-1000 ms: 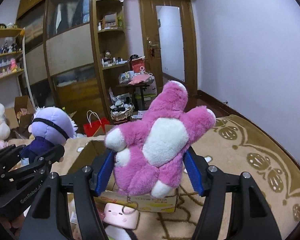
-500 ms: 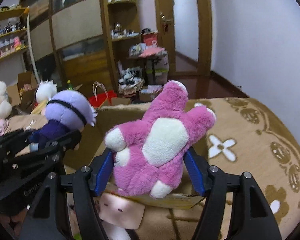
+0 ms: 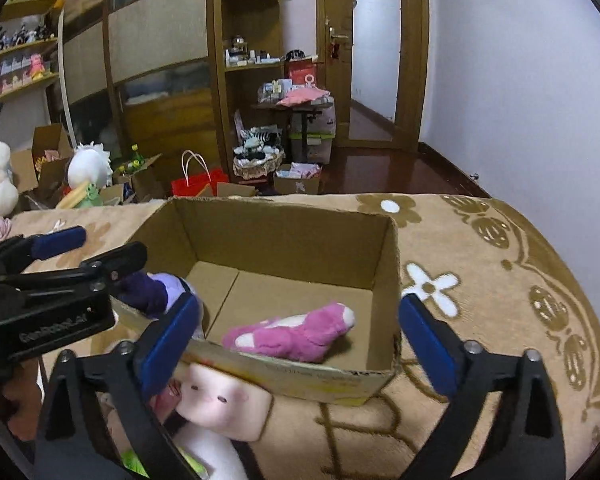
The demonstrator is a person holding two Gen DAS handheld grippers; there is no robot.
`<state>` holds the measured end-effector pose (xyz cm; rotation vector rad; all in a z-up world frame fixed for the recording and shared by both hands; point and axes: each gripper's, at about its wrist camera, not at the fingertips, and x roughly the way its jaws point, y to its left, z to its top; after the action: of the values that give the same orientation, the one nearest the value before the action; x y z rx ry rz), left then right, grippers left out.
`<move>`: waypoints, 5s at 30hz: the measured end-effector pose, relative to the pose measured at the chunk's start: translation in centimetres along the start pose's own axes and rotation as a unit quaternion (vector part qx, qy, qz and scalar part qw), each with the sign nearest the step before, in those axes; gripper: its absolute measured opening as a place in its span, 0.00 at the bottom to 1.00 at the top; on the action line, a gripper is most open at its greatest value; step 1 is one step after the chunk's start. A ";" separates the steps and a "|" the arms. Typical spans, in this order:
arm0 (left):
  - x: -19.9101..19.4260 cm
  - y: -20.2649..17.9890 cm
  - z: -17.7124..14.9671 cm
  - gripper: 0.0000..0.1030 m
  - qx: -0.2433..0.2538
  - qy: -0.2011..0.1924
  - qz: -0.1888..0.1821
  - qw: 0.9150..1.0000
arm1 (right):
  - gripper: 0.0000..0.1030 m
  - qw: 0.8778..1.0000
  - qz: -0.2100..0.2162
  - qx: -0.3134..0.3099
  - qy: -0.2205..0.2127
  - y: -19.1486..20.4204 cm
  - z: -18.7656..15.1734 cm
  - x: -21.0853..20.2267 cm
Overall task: Organize soft objects
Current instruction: 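Move both tools back to the pile and lower them toward the items, then grasp the pink packaged item with the left tool while the right tool grasps the black Face tissue pack, then carry both items over the box and open both tools to drop them inside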
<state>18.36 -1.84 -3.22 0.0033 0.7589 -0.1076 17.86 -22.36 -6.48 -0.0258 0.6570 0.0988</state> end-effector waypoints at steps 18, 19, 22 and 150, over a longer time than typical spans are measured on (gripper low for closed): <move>-5.0 2.7 -2.0 0.98 -0.021 0.061 0.021 0.998 | 1.00 0.999 0.031 0.012 0.035 1.7 -1.9 -6.0; -4.9 2.7 -2.4 0.98 -0.021 0.068 0.021 0.997 | 1.00 0.999 0.033 0.012 0.040 1.8 -2.2 -6.2; -4.4 2.8 -3.5 0.98 -0.017 0.088 0.019 0.996 | 1.00 0.998 0.031 0.012 0.055 2.1 -3.0 -6.5; 0.4 -0.2 2.8 0.19 0.013 -0.030 -0.043 0.999 | 0.48 0.996 0.024 0.019 -0.078 0.3 2.1 -1.7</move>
<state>20.58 -2.17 -1.48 -0.0080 0.6978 -0.1983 17.80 -22.10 -3.80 0.0340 0.5024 0.1335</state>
